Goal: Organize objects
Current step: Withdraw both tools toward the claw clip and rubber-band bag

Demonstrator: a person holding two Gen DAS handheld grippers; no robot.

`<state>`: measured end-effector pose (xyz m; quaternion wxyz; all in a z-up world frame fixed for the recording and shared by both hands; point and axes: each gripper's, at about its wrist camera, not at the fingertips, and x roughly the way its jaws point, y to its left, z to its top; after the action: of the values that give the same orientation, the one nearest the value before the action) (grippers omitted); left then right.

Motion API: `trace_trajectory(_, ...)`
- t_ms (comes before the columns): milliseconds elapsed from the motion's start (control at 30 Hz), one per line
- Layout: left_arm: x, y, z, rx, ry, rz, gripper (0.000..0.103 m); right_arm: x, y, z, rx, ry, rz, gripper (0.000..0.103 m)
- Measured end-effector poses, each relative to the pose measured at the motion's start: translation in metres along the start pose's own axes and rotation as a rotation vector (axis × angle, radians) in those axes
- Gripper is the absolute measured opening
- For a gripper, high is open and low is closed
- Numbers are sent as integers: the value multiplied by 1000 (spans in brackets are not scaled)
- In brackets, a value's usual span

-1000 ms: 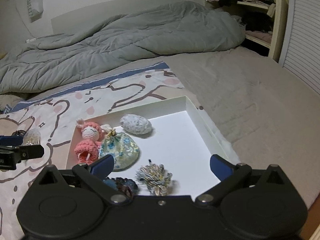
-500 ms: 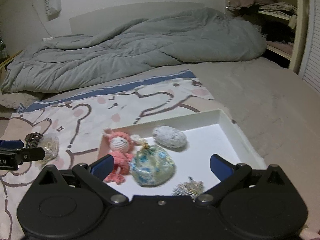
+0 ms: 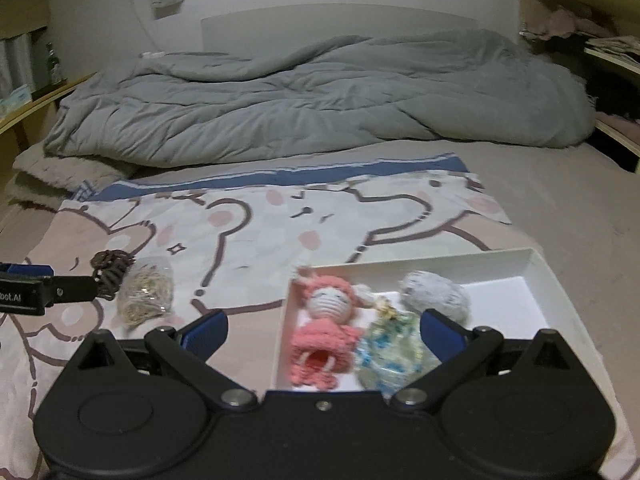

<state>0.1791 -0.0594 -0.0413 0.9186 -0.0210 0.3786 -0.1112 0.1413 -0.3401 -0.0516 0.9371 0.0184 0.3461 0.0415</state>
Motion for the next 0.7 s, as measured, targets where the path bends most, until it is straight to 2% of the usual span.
trace_trajectory(700,0,94,-3,-125,-8,120,103,31,69,3,-102,-32,126,103)
